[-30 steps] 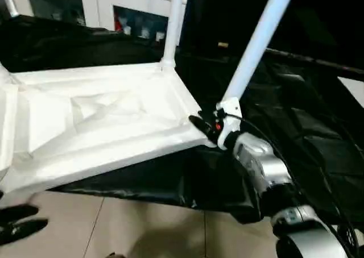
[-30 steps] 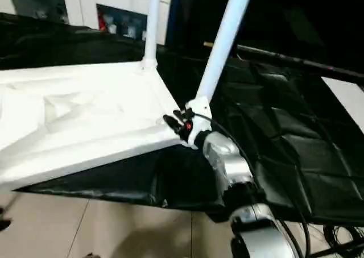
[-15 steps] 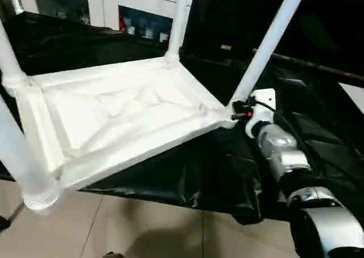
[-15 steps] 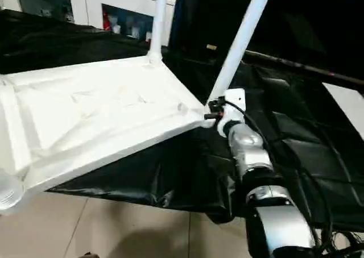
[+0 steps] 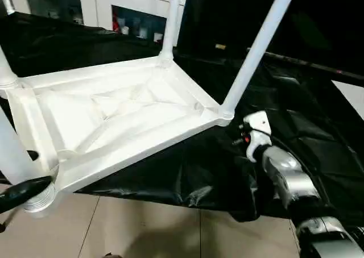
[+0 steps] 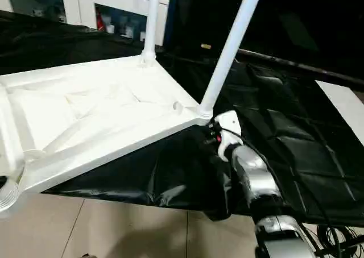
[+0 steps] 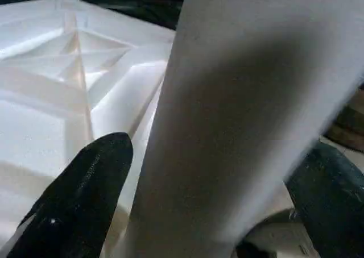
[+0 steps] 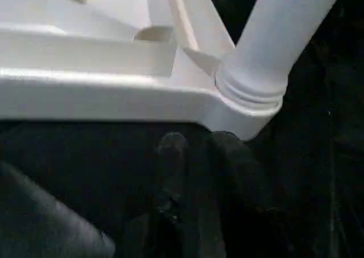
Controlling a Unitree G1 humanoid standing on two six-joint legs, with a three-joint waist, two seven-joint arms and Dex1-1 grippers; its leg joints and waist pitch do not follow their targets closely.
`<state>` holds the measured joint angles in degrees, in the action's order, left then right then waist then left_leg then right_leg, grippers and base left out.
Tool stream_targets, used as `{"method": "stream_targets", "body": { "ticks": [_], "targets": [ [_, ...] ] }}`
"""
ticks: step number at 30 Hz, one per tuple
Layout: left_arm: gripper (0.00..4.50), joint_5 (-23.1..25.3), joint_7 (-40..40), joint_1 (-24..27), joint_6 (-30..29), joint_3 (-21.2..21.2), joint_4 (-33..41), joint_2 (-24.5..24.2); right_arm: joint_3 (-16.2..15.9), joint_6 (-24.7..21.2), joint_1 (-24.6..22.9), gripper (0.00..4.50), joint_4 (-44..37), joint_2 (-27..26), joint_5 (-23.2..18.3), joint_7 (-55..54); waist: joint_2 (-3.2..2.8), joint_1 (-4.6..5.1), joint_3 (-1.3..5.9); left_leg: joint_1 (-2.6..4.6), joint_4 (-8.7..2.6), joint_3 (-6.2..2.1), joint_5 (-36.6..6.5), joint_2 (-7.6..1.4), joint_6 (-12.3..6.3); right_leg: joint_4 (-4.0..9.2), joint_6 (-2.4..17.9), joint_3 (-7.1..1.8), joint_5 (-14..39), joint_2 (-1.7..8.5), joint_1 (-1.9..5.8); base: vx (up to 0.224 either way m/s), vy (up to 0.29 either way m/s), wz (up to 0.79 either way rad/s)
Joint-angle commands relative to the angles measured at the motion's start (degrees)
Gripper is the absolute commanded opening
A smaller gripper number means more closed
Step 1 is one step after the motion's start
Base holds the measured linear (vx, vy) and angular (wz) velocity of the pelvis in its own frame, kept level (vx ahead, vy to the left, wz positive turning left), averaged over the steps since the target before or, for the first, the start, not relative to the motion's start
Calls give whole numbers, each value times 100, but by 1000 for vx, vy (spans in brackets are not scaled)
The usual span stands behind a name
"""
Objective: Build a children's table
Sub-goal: Rotate table base
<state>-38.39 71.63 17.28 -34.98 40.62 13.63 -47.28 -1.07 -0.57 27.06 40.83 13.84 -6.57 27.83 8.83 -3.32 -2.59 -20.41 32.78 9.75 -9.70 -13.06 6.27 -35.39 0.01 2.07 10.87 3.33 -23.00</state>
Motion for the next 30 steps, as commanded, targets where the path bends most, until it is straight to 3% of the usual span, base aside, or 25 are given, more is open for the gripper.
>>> {"method": "stream_targets", "body": {
  "ticks": [1, 3, 4, 5, 6, 7, 9, 10, 12, 13, 15, 16, 17, 18, 19, 21, 22, 24, 27, 28, 30],
  "targets": [
    [450, 31, -145, -147, 42, -250, 97, 50, 7, -93, -35, 99, -104, 81, -19, 17, -236, 2, 225, 88, -394, 52, -2028, 5, 183, 405, 786, -191, 1550, 240, 127, 0, 0, 0],
    [450, -32, -255, -412, 9, -549, 212, 157, -54, -131, -18, 116, -17, 54, 38, 27, -223, -3, 239, 102, -385, 44, -2055, 4, 216, 406, 777, -185, 1637, 241, 121, 0, 0, 0],
    [450, -134, -409, -907, -67, -1102, 399, 377, -212, -294, -34, 122, -28, 6, 192, 51, -246, -12, 225, 118, -397, 41, -2083, -2, 251, 415, 777, -178, 1676, 235, 98, 0, 0, 0],
    [450, -134, -409, -907, -67, -1102, 399, 377, -212, -294, -34, 122, -28, 6, 192, 51, -260, -33, 227, 150, -376, 55, -2132, 0, 263, 414, 803, -184, 1655, 232, 72, 0, 0, 0],
    [450, -179, -461, -1318, -103, -1539, 470, 575, -371, -379, -23, 136, -42, 0, 367, 83, -171, -42, 201, 152, -372, 65, -2294, -6, 257, 442, 797, -183, 1846, 241, 42, 0, 0, 0],
    [450, -146, -494, -1498, -99, -1710, 455, 665, -407, -418, -8, 159, -28, -7, 407, 88, -185, -102, 224, 120, -367, 41, -2216, -2, 306, 422, 741, -189, 2023, 278, 97, 0, 0, 0],
    [450, -29, -503, -2114, -79, -2323, 379, 998, -484, -478, 83, 161, 111, -55, 490, 56, -208, -149, 213, 154, -365, 41, -2290, -7, 391, 445, 651, -186, 2198, 279, 50, 0, 0, 0],
    [450, 34, -461, -2324, -53, -2555, 355, 1128, -512, -464, 130, 170, 197, -77, 523, 39, -187, -154, 217, 155, -350, 40, -2366, -2, 429, 444, 633, -185, 2264, 289, 38, 0, 0, 0],
    [450, 95, -313, -2828, -86, -3120, 239, 1440, -562, -381, 276, 190, 443, -161, 578, 37, -169, -138, 233, 66, -359, 2, -2329, 9, 497, 426, 545, -170, 2432, 315, 113, 0, 0, 0],
    [450, 125, -297, -2969, -64, -3281, 172, 1556, -578, -363, 318, 201, 510, -193, 585, 55, -127, -126, 250, 52, -342, -1, -2247, 12, 506, 426, 499, -167, 2452, 322, 129, 0, 0, 0],
    [450, 194, -257, -3140, -20, -3488, 75, 1730, -609, -337, 360, 210, 584, -236, 610, 64, -128, -110, 256, 32, -335, -2, -2150, 18, 509, 433, 454, -170, 2474, 327, 133, 0, 0, 0],
    [450, 421, -167, -3451, 146, -3965, -167, 2084, -665, -309, 429, 220, 704, -337, 640, 63, -118, -121, 266, 28, -328, 5, -2073, 16, 496, 433, 457, -179, 2382, 332, 131, 0, 0, 0],
    [450, 524, -147, -3580, 230, -4148, -276, 2236, -686, -304, 458, 233, 750, -377, 654, 53, -109, -109, 263, 34, -333, 7, -2053, 19, 469, 456, 427, -174, 2418, 318, 111, 0, 0, 0],
    [450, 721, -124, -3886, 436, -4582, -552, 2570, -730, -317, 507, 245, 819, -471, 682, 42, -157, -135, 279, 67, -317, 14, -2047, 17, 481, 449, 469, -181, 2288, 326, 91, 0, 0, 0],
    [450, 744, -119, -3929, 464, -4637, -592, 2619, -735, -319, 512, 249, 826, -485, 684, 44, -124, -130, 295, 63, -307, 24, -2009, 17, 460, 450, 490, -183, 2201, 322, 93, 0, 0, 0],
    [450, 930, -142, -4175, 689, -4898, -847, 2928, -763, -287, 550, 260, 916, -562, 714, 7, -121, -131, 328, 12, -316, 10, -1791, 0, 483, 374, 601, -168, 1726, 322, 150, 0, 0, 0],
    [450, 1002, -172, -4273, 826, -4999, -974, 3038, -780, -259, 577, 270, 974, -595, 730, -13, -161, -130, 340, 23, -303, 29, -1660, 8, 459, 364, 652, -171, 1390, 302, 154, 0, 0, 0],
    [450, 1277, -343, -4523, 1284, -5242, -1394, 3371, -780, -166, 641, 286, 1111, -719, 724, -49, -174, -126, 344, -3, -304, 35, -1512, 22, 418, 347, 690, -169, 1173, 294, 185, 0, 0, 0],
    [450, 1566, -624, -4697, 1573, -5366, -1723, 3602, -779, -97, 676, 301, 1182, -814, 725, -101, -212, -116, 351, -12, -295, 35, -1380, 10, 415, 316, 759, -162, 951, 302, 215, 0, 0, 0],
    [450, 1804, -912, -4842, 1755, -5413, -2001, 3725, -767, -65, 700, 312, 1216, -860, 721, -132, -198, -106, 353, 6, -286, 42, -1409, 7, 408, 319, 773, -155, 941, 291, 206, 0, 0, 0],
    [450, 2069, -1130, -5002, 2046, -5441, -2362, 3853, -717, -24, 733, 332, 1269, -908, 699, -111, -201, -104, 342, 7, -298, 32, -1560, 3, 400, 342, 761, -153, 1157, 302, 210, 0, 0, 0]
  ]
}}
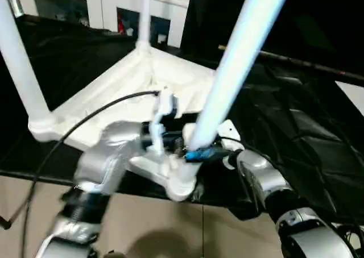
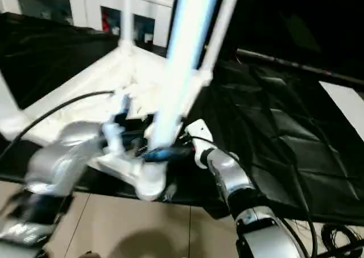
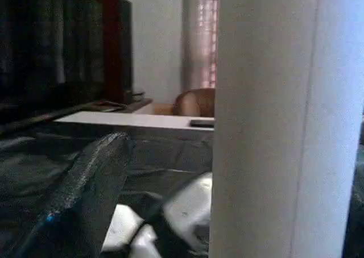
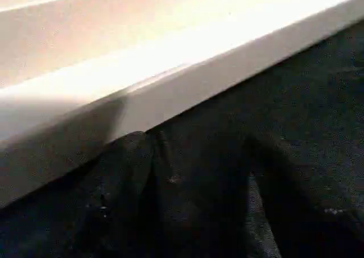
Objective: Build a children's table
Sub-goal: Rotate table base
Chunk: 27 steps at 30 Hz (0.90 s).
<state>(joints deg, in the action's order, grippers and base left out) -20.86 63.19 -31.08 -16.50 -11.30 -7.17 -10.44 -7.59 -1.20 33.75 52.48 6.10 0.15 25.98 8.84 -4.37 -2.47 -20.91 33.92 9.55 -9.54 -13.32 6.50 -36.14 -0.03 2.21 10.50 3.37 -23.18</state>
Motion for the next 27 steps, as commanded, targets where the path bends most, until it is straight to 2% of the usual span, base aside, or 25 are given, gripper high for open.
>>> {"method": "stream_targets", "body": {
  "ticks": [1, 4, 5, 7, 10, 11, 12, 13, 15, 16, 17, 18, 19, 20, 21, 22, 23, 25, 27],
  "targets": [
    [450, 494, -425, -291, 369, -307, -563, 276, -17, 89, 79, 332, 121, -170, -24, 137, -218, 5, 322, 72, -411, 56, -1702, 31, 357, 457, 746, -169, 1367, 298, 203, 0, 0, 0],
    [450, 609, -494, -370, 581, -410, -778, 392, -38, 175, 77, 358, 113, -184, -75, 312, -223, 21, 316, 47, -423, 29, -1879, 25, 351, 466, 738, -162, 1632, 315, 220, 0, 0, 0],
    [450, 609, -494, -370, 581, -410, -778, 392, -38, 175, 77, 367, 113, -184, -75, 312, -204, 31, 314, 48, -422, 28, -1891, 26, 334, 482, 736, -159, 1681, 318, 222, 0, 0, 0],
    [450, 829, -776, -479, 731, -466, -1137, 493, -49, 278, 113, 375, 169, -192, -54, 304, -240, 60, 315, 65, -410, 39, -1883, 19, 297, 485, 815, -162, 1602, 311, 201, 0, 0, 0],
    [450, 1224, -1276, -640, 1031, -415, -1626, 463, 74, 357, 180, 407, 252, -146, -47, 40, -264, 72, 309, 60, -417, 25, -1972, 21, 277, 486, 822, -155, 1731, 313, 208, 0, 0, 0],
    [450, 1347, -1392, -703, 1133, -406, -1785, 402, 132, 393, 204, 411, 283, -95, -40, -40, -247, 80, 302, 46, -423, 21, -1978, 26, 265, 503, 798, -149, 1802, 314, 214, 0, 0, 0],
    [450, 1347, -1392, -703, 1133, -406, -1785, 402, 132, 393, 204, 418, 283, -95, -40, -40, -251, 80, 304, 64, -414, 21, -2032, 25, 264, 514, 755, -147, 1957, 320, 197, 0, 0, 0],
    [450, 1347, -1392, -703, 1133, -406, -1785, 402, 132, 393, 204, 429, 283, -95, -40, -40, -245, 89, 302, 46, -414, 18, -2012, 28, 246, 518, 746, -149, 2014, 329, 206, 0, 0, 0],
    [450, 1575, -1483, -794, 1481, -356, -2155, 258, 330, 462, 248, 447, 327, 103, -60, -112, -256, 83, 299, 47, -417, 19, -1990, 29, 228, 551, 714, -144, 2120, 339, 194, 0, 0, 0],
    [450, 1540, -1415, -779, 1472, -331, -2159, 228, 371, 460, 251, 447, 320, 162, -81, -91, -262, 80, 311, 56, -409, 21, -1954, 22, 227, 523, 763, -149, 1967, 337, 196, 0, 0, 0],
    [450, 1456, -1280, -753, 1470, -283, -2177, 184, 441, 464, 259, 447, 319, 264, -117, -41, -255, 85, 306, 34, -416, 16, -1912, 23, 217, 511, 783, -145, 1920, 336, 211, 0, 0, 0],
    [450, 1269, -908, -555, 1349, -294, -1945, 54, 555, 478, 216, 447, 208, 529, -206, 161, -261, 72, 314, 39, -408, 26, -1841, 21, 195, 502, 831, -144, 1830, 340, 217, 0, 0, 0],
    [450, 1268, -900, -549, 1347, -298, -1940, 50, 557, 478, 214, 447, 205, 535, -209, 167, -272, 55, 309, 49, -397, 43, -1745, 14, 164, 488, 896, -155, 1625, 335, 207, 0, 0, 0],
    [450, 1249, -811, -485, 1334, -341, -1873, -1, 587, 476, 197, 447, 168, 607, -245, 242, -307, 42, 308, 63, -393, 50, -1713, 13, 157, 473, 938, -161, 1514, 331, 202, 0, 0, 0],
    [450, 1340, -763, -347, 1383, -449, -1783, -109, 577, 476, 120, 447, 27, 764, -280, 502, -301, 35, 308, 52, -393, 63, -1671, 15, 124, 464, 995, -159, 1349, 315, 216, 0, 0, 0],
    [450, 1396, -745, -262, 1303, -520, -1750, -177, 543, 465, 51, 447, -83, 875, -283, 694, -344, 20, 310, 49, -397, 62, -1643, 5, 109, 459, 1031, -155, 1204, 311, 232, 0, 0, 0],
    [450, 1474, -727, -182, 1318, -589, -1754, -239, 497, 463, -21, 447, -190, 985, -271, 886, -326, 26, 313, 40, -390, 67, -1579, 10, 88, 446, 1046, -155, 1125, 307, 236, 0, 0, 0],
    [450, 1506, -527, 14, 1460, -629, -1837, -408, 360, 451, -279, 447, -581, 1283, -250, 1434, -391, -3, 320, 31, -384, 71, -1358, 5, -3, 414, 1133, -164, 751, 308, 262, 0, 0, 0],
    [450, 1485, -339, 46, 1459, -609, -1909, -554, 287, 404, -452, 447, -898, 1436, -289, 1767, -369, -27, 327, 40, -379, 81, -1273, 12, -41, 405, 1211, -158, 590, 298, 278, 0, 0, 0]
  ]
}}
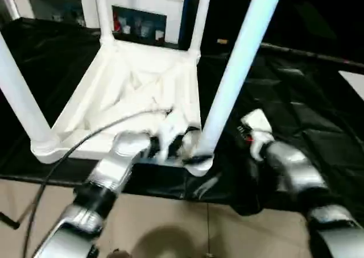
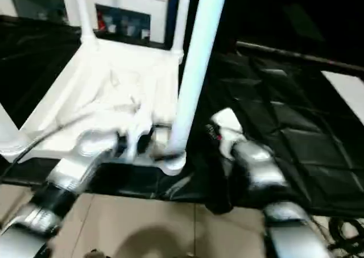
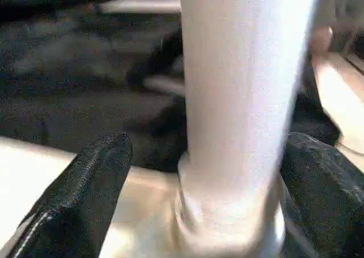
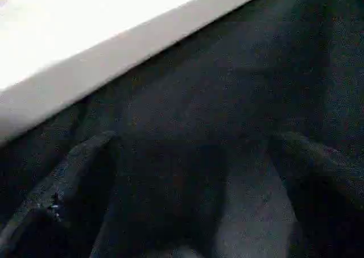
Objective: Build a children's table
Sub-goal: Rotate table base, then rotate leg to tighten
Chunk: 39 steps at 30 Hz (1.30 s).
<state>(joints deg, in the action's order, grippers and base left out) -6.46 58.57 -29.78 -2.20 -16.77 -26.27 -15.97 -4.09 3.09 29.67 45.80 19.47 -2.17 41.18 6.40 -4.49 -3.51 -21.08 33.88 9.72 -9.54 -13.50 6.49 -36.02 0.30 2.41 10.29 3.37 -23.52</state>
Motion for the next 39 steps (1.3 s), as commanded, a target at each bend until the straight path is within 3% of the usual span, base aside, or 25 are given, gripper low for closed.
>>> {"method": "stream_targets", "body": {
  "ticks": [1, 5, 6, 7, 10, 11, 13, 14, 17, 18, 24, 33, 39],
  "targets": [
    [450, 12, 358, -99, -47, -48, -52, -174, -131, -106, -203, 447, -532, 239, -109, 544, -122, -39, 426, 59, -374, 68, -1243, 35, -73, 396, 1193, -179, 583, 294, 325, 0, 0, 0],
    [414, 248, 650, -257, 52, -140, -241, -582, -294, -224, -474, 450, -1012, 434, -230, 1057, -146, -43, 392, 72, -397, 63, -1461, 31, -62, 425, 1162, -183, 996, 306, 299, 0, 0, 0],
    [411, 346, 753, -395, 173, -173, -396, -730, -381, -287, -620, 450, -1303, 506, -308, 1285, -156, -52, 376, 104, -400, 67, -1570, 20, -70, 454, 1129, -190, 1154, 307, 265, 0, 0, 0],
    [387, 346, 753, -395, 173, -173, -396, -730, -381, -287, -620, 450, -1303, 506, -308, 1285, -164, -69, 375, 99, -409, 61, -1641, 15, -48, 462, 1091, -191, 1297, 323, 268, 0, 0, 0],
    [368, 342, 1013, -573, 236, -169, -496, -873, -428, -604, -898, 450, -1956, 648, -478, 1680, -165, -96, 367, 98, -423, 49, -1657, 5, -14, 459, 1077, -193, 1362, 334, 266, 0, 0, 0],
    [357, 304, 1233, -661, 174, -172, -502, -949, -460, -764, -1025, 450, -2232, 755, -538, 1859, -197, -109, 366, 104, -428, 45, -1655, 6, 1, 458, 1084, -191, 1352, 331, 267, 0, 0, 0],
    [330, 272, 1403, -728, 109, -188, -528, -997, -480, -876, -1104, 450, -2413, 830, -550, 1962, -184, -117, 365, 99, -428, 50, -1672, 8, 13, 459, 1080, -191, 1359, 328, 270, 0, 0, 0],
    [325, 311, 1417, -766, 167, -211, -585, -1003, -480, -946, -1134, 450, -2497, 853, -590, 2012, -206, -128, 370, 101, -427, 47, -1664, 9, 30, 454, 1093, -191, 1322, 334, 270, 0, 0, 0],
    [303, 368, 1498, -824, 233, -261, -694, -1001, -498, -1086, -1188, 450, -2665, 899, -692, 2099, -191, -123, 372, 96, -416, 50, -1709, 15, 50, 461, 1101, -191, 1357, 340, 275, 0, 0, 0],
    [288, 397, 1558, -870, 281, -296, -789, -979, -511, -1211, -1239, 450, -2831, 945, -767, 2180, -222, -128, 374, 96, -419, 46, -1706, 12, 55, 459, 1106, -190, 1373, 348, 268, 0, 0, 0],
    [241, 493, 1720, -995, 406, -405, -1174, -787, -512, -1626, -1436, 450, -3395, 1084, -877, 2294, -217, -152, 378, 94, -409, 51, -1599, 14, 15, 464, 1128, -191, 1235, 342, 282, 0, 0, 0],
    [181, 626, 1669, -1117, 541, -441, -1632, -750, -567, -1668, -1418, 450, -3438, 1093, -849, 2286, -237, -164, 379, 102, -408, 45, -1711, 21, 50, 499, 1032, -187, 1546, 354, 269, 0, 0, 0],
    [137, 679, 1718, -1271, 691, -369, -1935, -655, -579, -1783, -1469, 450, -3552, 1115, -851, 2252, -258, -187, 391, 97, -403, 46, -1572, 16, 27, 470, 1103, -189, 1285, 352, 285, 0, 0, 0]
  ]
}}
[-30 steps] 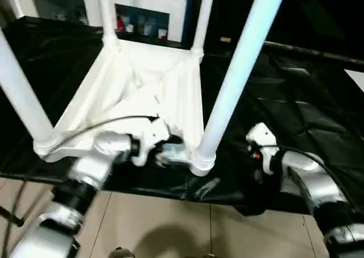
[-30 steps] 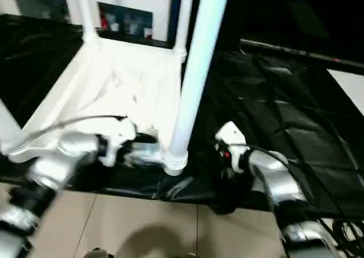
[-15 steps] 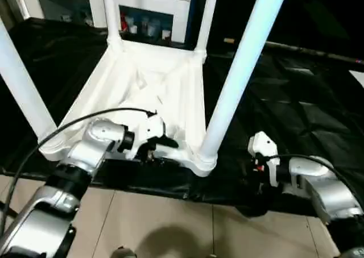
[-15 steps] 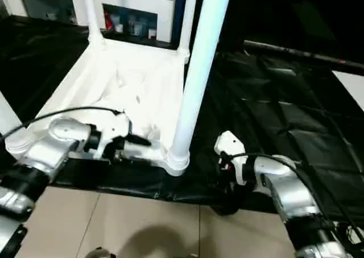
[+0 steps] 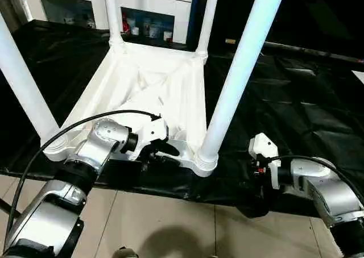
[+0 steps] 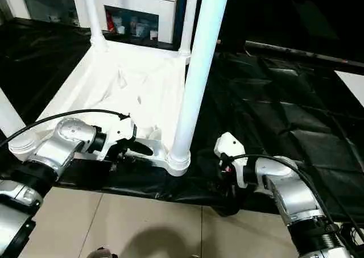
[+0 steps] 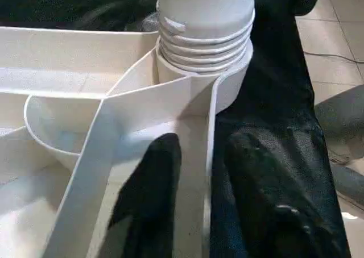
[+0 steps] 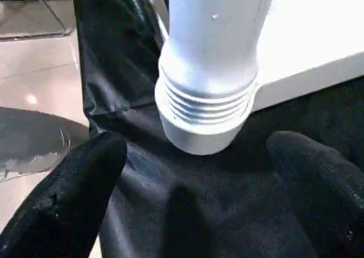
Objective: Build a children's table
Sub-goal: Rotate leg to tighten
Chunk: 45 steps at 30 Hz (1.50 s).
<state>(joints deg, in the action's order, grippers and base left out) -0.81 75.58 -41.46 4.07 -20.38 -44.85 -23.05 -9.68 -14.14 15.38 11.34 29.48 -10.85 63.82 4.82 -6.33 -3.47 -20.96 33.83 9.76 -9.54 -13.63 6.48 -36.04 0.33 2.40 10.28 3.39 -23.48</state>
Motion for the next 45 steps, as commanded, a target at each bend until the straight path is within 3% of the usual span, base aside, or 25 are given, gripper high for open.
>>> {"method": "stream_targets", "body": {
  "ticks": [1, 3, 4, 13, 19, 20, 21, 25, 28, 29, 30, 33, 34, 36, 39, 40, 45],
  "targets": [
    [125, 124, 16, -115, 72, -10, -100, 57, -20, -61, -43, 450, -109, 114, 17, -15, -99, -12, 389, 86, -395, 43, -1571, 29, 26, 471, 1114, -187, 1278, 355, 283, 0, 0, 0],
    [106, 159, 11, -143, 103, -30, -157, 56, -20, -60, -49, 450, -111, 115, 18, -16, -97, -16, 390, 80, -395, 43, -1556, 30, 26, 467, 1115, -186, 1273, 357, 290, 0, 0, 0],
    [101, 193, 18, -171, 154, -53, -236, 54, -19, -61, -66, 450, -129, 117, 14, -20, -124, -16, 387, 84, -395, 45, -1588, 35, 27, 484, 1097, -188, 1320, 355, 284, 0, 0, 0],
    [22, 319, 78, -229, 321, -88, -474, 19, -20, -52, -68, 450, -134, 107, 26, -43, -112, -20, 374, 85, -403, 37, -1653, 31, 22, 511, 1022, -186, 1630, 367, 279, 0, 0, 0],
    [5, 290, 134, -141, 226, -32, -395, -32, 25, 46, -18, 450, -32, -12, 6, -144, -101, -7, 378, 73, -404, 35, -1583, 28, 23, 497, 1006, -187, 1621, 377, 277, 0, 0, 0],
    [5, 213, 139, -75, 103, 23, -299, -28, 66, 125, -5, 450, 27, -70, 15, -237, -100, -2, 379, 70, -405, 33, -1574, 27, 22, 493, 1015, -185, 1597, 377, 280, 0, 0, 0],
    [5, 104, 142, 22, -73, 91, -148, -18, 119, 168, 1, 450, 85, -142, -12, -318, -172, -2, 382, 79, -405, 30, -1586, 26, 49, 479, 1061, -189, 1521, 381, 273, 0, 0, 0],
    [5, -35, -222, 620, -1167, 163, 851, 99, 276, 274, 15, 450, 270, -388, -137, -532, -163, 94, 393, 73, -406, 39, -1554, 7, 54, 423, 1292, -184, 1133, 361, 292, 0, 0, 0],
    [5, -250, -429, 989, -1594, 239, 1475, 273, 317, 369, 2, 450, 309, -458, -156, -617, -112, 116, 395, 45, -379, 63, -1347, 31, -89, 427, 1257, -196, 1103, 345, 314, 0, 0, 0],
    [5, -281, -459, 1130, -1656, 204, 1716, 289, 329, 434, 29, 450, 363, -505, -133, -703, -102, 122, 385, 31, -382, 69, -1319, 39, -123, 448, 1205, -196, 1191, 339, 310, 0, 0, 0],
    [5, -317, -436, 1279, -1662, 151, 1966, 277, 318, 486, 73, 450, 429, -560, -104, -773, -130, 120, 391, 40, -383, 65, -1322, 34, -133, 463, 1126, -198, 1385, 358, 301, 0, 0, 0],
    [5, -323, -416, 1394, -1680, 121, 2203, 239, 281, 555, 151, 450, 544, -635, -57, -823, -96, 124, 379, 41, -387, 74, -1368, 52, -169, 527, 888, -196, 1931, 352, 271, 0, 0, 0],
    [5, -292, -432, 1424, -1734, 139, 2312, 218, 266, 599, 196, 450, 603, -671, -38, -843, -121, 126, 374, 48, -398, 72, -1375, 48, -158, 540, 849, -198, 1967, 340, 254, 0, 0, 0],
    [5, -222, -466, 1420, -1801, 163, 2392, 180, 254, 638, 283, 450, 696, -728, -30, -866, -98, 139, 376, 38, -403, 70, -1390, 49, -143, 530, 836, -190, 1969, 338, 255, 0, 0, 0],
    [5, -135, -512, 1386, -1837, 164, 2418, 126, 186, 611, 367, 450, 776, -737, -37, -742, -114, 150, 379, 32, -408, 66, -1352, 52, -134, 518, 848, -190, 1841, 328, 254, 0, 0, 0],
    [0, -119, -540, 1396, -1875, 168, 2462, 117, 184, 611, 390, 421, 805, -754, -44, -732, -118, 150, 386, 42, -402, 71, -1350, 50, -136, 512, 868, -196, 1771, 332, 254, 0, 0, 0],
    [0, -94, -628, 1417, -1992, 187, 2591, 113, 170, 696, 513, 393, 988, -802, -7, -665, -98, 151, 397, 27, -395, 76, -1238, 56, -169, 490, 916, -194, 1564, 332, 270, 0, 0, 0]
  ]
}}
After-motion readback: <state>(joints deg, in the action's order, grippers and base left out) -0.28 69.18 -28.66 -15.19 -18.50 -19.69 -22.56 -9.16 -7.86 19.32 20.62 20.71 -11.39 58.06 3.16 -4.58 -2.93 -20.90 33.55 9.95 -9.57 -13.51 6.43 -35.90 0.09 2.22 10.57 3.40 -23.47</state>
